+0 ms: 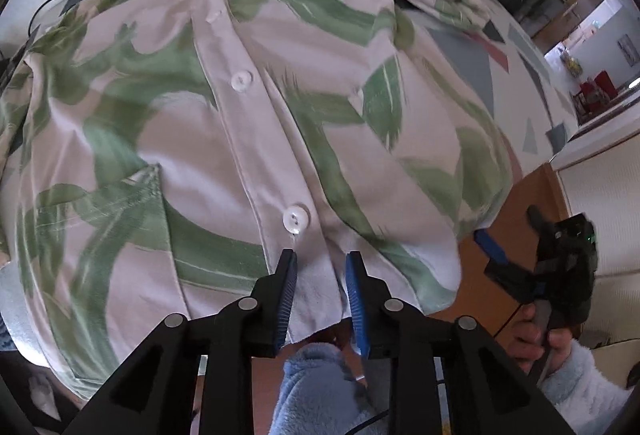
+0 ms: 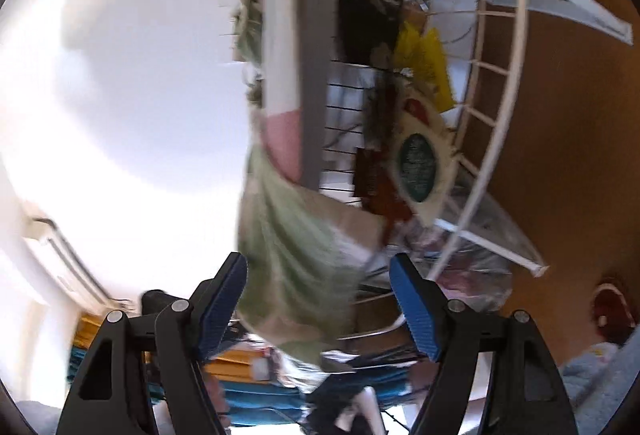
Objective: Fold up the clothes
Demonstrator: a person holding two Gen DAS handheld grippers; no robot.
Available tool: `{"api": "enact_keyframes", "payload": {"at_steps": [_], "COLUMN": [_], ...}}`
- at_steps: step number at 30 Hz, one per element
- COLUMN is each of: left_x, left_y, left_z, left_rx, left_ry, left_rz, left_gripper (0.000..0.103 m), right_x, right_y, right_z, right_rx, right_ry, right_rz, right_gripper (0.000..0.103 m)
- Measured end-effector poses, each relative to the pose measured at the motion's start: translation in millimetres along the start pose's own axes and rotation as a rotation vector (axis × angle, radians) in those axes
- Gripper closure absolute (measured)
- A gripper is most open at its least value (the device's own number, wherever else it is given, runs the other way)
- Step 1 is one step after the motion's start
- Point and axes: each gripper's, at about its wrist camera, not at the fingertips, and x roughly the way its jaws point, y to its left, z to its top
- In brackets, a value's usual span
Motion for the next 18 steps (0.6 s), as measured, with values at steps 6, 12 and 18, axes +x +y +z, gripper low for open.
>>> {"api": "enact_keyframes", "payload": {"at_steps": [6,12,18], "left_x": [-5,-21,-23], "left_y": [4,19,31], "left_z": [2,-1,-5], "left_rx": [0.007,-0.002,-0.061], "left_ry": [-0.061,-0.107,-0.073], "left_rz": [0.009,0.079,0.022], "left_gripper": [0.087,0.1,0.1], "right_x": [3,10,16], "right_y": [-6,-8,13], "right_z": [2,0,-4], "right_rx": [-0.019,-0.018,-0.085], "right_ry": [-0.029,-0.043,-0.022], "right_rz": [-0.021,0.007,0.075], "right_gripper": [0.026,0.027,0.029]}}
